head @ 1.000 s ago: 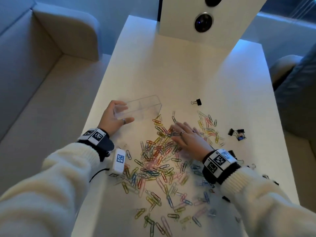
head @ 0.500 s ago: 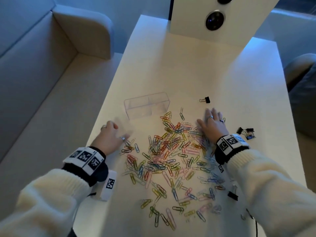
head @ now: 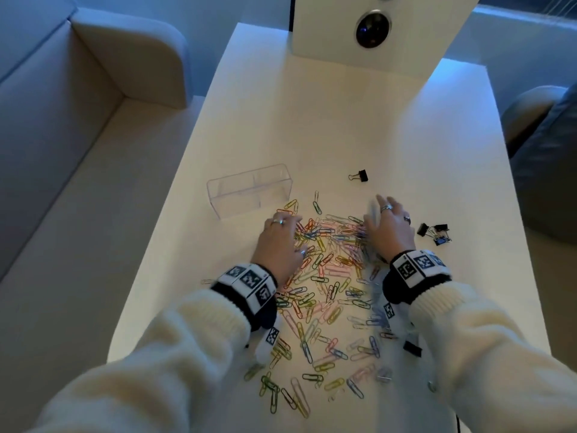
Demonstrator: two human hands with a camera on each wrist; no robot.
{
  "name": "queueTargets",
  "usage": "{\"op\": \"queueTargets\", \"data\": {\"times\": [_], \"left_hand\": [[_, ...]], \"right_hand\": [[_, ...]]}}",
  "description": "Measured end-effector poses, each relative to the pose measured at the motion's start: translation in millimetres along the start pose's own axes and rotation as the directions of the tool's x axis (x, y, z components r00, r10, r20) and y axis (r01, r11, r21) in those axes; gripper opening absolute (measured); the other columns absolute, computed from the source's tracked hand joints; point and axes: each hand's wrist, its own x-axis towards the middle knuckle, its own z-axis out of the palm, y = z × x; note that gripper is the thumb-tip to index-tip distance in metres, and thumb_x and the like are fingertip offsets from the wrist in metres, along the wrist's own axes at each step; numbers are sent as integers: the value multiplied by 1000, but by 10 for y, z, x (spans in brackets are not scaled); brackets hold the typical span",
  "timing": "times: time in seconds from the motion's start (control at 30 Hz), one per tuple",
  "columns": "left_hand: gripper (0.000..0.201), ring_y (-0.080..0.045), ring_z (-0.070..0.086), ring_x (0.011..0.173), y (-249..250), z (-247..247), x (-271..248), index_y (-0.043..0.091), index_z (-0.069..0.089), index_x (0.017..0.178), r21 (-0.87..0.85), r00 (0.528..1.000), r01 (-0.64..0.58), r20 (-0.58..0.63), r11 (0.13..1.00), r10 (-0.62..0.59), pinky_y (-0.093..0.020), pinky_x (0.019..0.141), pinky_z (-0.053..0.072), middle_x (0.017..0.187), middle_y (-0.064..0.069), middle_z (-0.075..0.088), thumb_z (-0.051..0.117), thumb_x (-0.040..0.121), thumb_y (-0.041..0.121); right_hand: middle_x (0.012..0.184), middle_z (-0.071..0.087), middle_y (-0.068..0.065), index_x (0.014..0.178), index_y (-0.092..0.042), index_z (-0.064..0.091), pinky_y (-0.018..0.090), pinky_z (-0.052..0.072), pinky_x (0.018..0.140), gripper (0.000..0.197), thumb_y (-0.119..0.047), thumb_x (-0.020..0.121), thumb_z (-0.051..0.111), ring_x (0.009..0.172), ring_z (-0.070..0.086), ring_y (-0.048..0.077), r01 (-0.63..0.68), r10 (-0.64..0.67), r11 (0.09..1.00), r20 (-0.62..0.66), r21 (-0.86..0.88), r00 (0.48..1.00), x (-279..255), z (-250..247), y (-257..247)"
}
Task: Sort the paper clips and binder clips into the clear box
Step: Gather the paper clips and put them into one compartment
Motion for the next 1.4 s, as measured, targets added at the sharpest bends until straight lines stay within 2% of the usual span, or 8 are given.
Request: {"op": "queueTargets", "data": {"times": [0.2, 0.47, 0.67, 0.77, 0.87, 1.03, 1.27, 1.4], "left_hand": [[70, -31, -11, 144, 72, 195, 297, 11, 4, 147, 281, 957, 28, 269, 959, -107, -41, 117, 2, 156, -12, -12, 35, 95, 46], [66, -31, 0, 144, 256, 154, 555, 10, 9, 146, 342, 979, -78, 202, 937, 8, -41, 119, 6, 156, -13, 0, 36, 95, 42], [63, -29, -6, 144, 361, 270, 670, 8, 15, 145, 306, 922, -101, 387, 947, -27, -41, 118, 8, 156, -12, -4, 34, 96, 43], [55, -24, 11, 143, 417, 246, 573, 10, 26, 142, 192, 935, -186, 336, 964, 113, -38, 117, 15, 155, -11, 14, 37, 96, 38], [59, -26, 3, 145, 372, 188, 662, 12, 15, 146, 312, 958, -198, 261, 929, 117, -42, 117, 7, 157, -7, 5, 33, 97, 38], [62, -26, -8, 145, 241, 280, 598, 17, 8, 148, 337, 896, -240, 438, 910, 75, -41, 118, 2, 157, -4, -6, 28, 96, 46], [53, -23, 21, 141, 147, -50, 146, 22, 33, 141, 166, 882, -382, 358, 909, 305, -36, 115, 18, 151, -6, 26, 50, 92, 34], [28, -16, 53, 104, 30, -330, -230, 25, 55, 111, 134, 898, -376, 298, 917, 325, -34, 90, 47, 116, 0, 53, 60, 85, 35]], "right_hand": [[155, -13, 7, 147, -16, 3, 47, 0, 114, 65, -49, 95, 26, 142, -12, 29, 91, -48, 986, 279, -142, 959, -169, 147, -31], [156, 0, 5, 146, -14, 12, 43, 7, 116, 56, -37, 98, 31, 143, -6, 25, 88, -99, 993, 155, 77, 983, -216, 53, 16], [156, -1, 6, 146, -15, 17, 40, 6, 115, 55, -38, 98, 31, 143, -4, 25, 190, -180, 982, 379, 10, 908, -277, 54, -22], [154, 18, 3, 141, -18, 31, 39, 18, 116, 48, -34, 97, 37, 141, 18, 21, 159, -208, 963, 223, 219, 952, -398, -41, 63], [155, 8, 6, 145, -14, 21, 35, 9, 115, 53, -34, 98, 34, 143, 1, 22, -6, -10, 979, 75, 204, 997, -399, -91, 275], [155, -3, 8, 146, -15, 14, 38, 6, 115, 55, -36, 98, 31, 143, -6, 22, 9, -22, 999, 351, 38, 936, -622, 19, 284], [132, 48, 2, 125, -21, 51, 22, 38, 95, 34, -32, 94, 43, 109, 53, 13, 221, -251, 948, 113, 229, 961, -952, -230, 254], [90, 67, 3, 102, -19, 58, 29, 54, 81, 19, -28, 94, 43, 77, 64, 13, 165, -287, 938, 414, 306, 864, -1123, -336, 266]]}}
